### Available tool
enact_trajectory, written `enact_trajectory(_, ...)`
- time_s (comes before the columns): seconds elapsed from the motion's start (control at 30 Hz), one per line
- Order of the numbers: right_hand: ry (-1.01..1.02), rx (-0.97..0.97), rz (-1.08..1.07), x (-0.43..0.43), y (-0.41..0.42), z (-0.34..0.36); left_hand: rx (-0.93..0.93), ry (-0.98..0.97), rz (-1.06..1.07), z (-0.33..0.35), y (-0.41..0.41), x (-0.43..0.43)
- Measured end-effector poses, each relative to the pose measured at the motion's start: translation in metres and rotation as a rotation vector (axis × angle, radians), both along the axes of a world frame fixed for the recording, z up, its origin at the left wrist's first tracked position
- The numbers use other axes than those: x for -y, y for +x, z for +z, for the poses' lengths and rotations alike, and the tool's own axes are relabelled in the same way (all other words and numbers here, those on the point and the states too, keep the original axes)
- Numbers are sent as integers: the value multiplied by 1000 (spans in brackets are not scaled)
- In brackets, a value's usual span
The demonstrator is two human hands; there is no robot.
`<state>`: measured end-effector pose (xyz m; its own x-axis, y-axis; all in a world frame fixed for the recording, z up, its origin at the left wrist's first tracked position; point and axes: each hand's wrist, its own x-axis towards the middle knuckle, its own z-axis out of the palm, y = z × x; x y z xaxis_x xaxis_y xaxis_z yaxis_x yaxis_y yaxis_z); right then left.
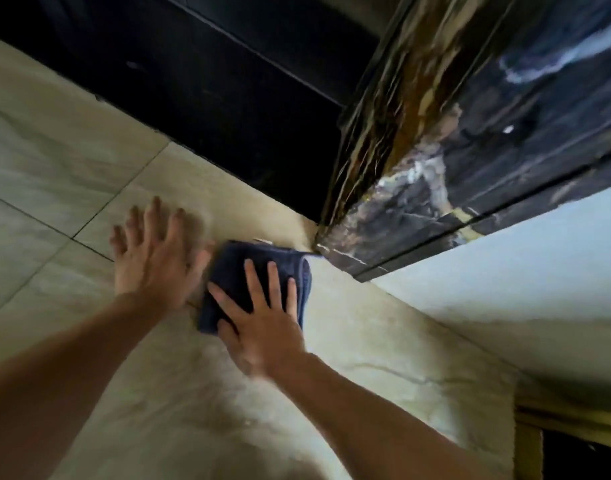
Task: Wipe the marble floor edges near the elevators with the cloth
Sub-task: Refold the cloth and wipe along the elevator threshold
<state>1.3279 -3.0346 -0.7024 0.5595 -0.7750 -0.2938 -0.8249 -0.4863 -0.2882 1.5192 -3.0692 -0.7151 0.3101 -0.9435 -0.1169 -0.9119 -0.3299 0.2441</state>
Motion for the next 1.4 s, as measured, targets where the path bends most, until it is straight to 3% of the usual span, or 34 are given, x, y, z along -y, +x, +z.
enact_trajectory(0.23,-100,-92,-443,215,77,-29,17,-75,65,-17,14,31)
enact_trajectory(0.37,26,-180,-472,308,96,-11,-16,-52,78,-15,17,32)
enact_trajectory(0.47,-2,-231,-390,304,90,-8,-41,-26,88,-11,16,32)
enact_trajectory(0.57,26,-246,-351,228,74,-11,-78,16,84,-2,17,34)
enact_trajectory(0.7,322,-309,-280,145,45,5,-140,115,89,13,19,38)
enact_trajectory(0.8,439,-319,-205,136,30,13,-178,124,109,20,21,38)
enact_trajectory(0.87,437,-316,-248,159,39,9,-162,133,98,19,20,37)
enact_trajectory(0.97,254,-279,-369,254,68,-6,-135,115,102,13,18,38)
enact_trajectory(1.07,271,-232,-475,373,97,-4,-111,82,101,7,17,39)
enact_trajectory(1.13,267,-242,-454,402,102,-4,-94,56,105,4,17,37)
enact_trajectory(1.23,129,-217,-379,361,87,-7,-100,21,121,2,17,36)
enact_trajectory(1.4,17,-147,-137,136,51,-3,-108,38,130,7,16,38)
